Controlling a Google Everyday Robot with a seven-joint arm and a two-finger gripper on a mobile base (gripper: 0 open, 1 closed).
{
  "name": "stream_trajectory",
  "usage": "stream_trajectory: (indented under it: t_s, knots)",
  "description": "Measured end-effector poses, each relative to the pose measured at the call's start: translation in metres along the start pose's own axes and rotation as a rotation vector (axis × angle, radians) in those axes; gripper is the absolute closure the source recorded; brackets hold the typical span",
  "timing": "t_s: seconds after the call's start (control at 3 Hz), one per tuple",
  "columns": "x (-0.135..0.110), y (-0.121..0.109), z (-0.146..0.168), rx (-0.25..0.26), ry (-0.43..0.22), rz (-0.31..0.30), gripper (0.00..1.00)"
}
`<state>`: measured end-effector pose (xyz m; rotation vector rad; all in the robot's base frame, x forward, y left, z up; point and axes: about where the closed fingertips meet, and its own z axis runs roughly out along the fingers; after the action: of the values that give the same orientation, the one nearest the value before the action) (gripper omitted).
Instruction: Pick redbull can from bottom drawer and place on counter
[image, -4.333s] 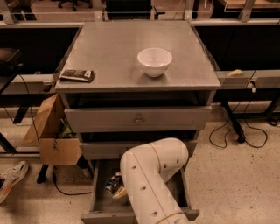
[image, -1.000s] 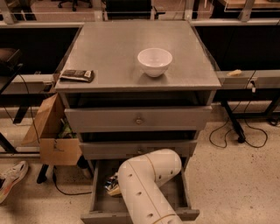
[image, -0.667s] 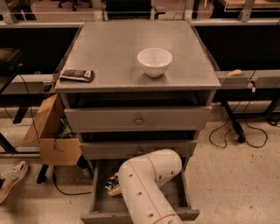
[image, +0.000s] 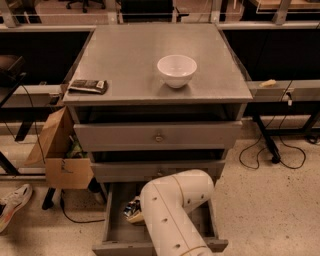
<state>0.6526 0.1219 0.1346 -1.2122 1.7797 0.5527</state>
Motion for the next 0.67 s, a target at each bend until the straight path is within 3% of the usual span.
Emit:
stream_trajectory:
  t_s: [0.67]
  knots:
    - [-0.006,0.009,-0.045,0.021,-0.018,-0.048,1.00]
